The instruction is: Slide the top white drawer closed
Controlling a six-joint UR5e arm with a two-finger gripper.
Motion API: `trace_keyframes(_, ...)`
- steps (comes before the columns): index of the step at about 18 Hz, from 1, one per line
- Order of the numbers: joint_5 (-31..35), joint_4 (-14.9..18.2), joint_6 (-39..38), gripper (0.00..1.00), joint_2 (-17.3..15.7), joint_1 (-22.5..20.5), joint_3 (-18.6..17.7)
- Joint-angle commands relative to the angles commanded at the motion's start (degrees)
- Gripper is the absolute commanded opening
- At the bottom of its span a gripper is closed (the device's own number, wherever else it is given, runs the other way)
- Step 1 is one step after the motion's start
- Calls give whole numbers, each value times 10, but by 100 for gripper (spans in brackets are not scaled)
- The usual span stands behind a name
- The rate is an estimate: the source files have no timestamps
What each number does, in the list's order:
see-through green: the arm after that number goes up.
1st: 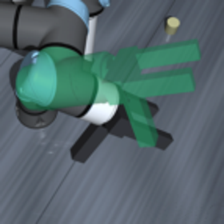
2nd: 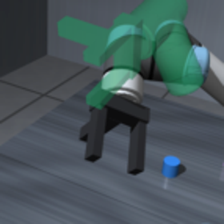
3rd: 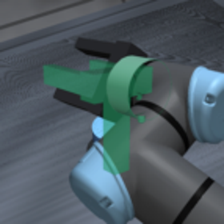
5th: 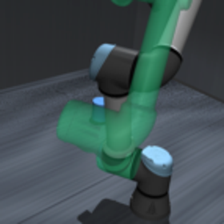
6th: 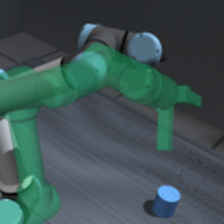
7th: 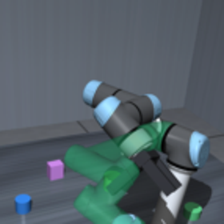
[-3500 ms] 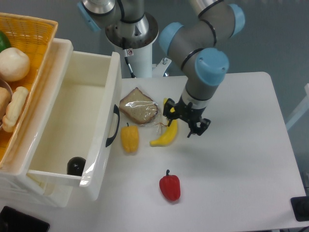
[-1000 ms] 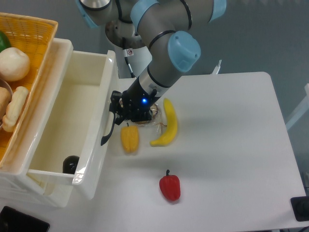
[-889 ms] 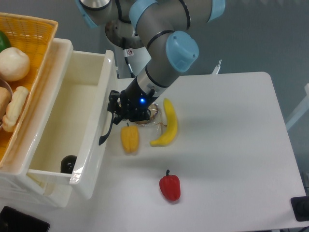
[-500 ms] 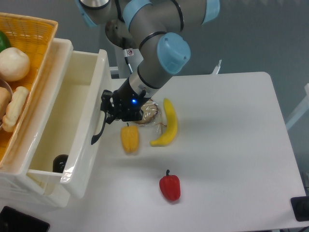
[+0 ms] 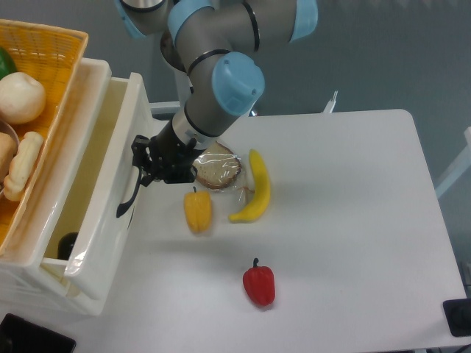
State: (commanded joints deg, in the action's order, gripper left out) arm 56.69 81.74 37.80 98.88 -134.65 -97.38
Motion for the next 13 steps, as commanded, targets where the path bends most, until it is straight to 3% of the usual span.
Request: trace_keyframes(13, -1, -5, -23, 0, 1, 29, 0)
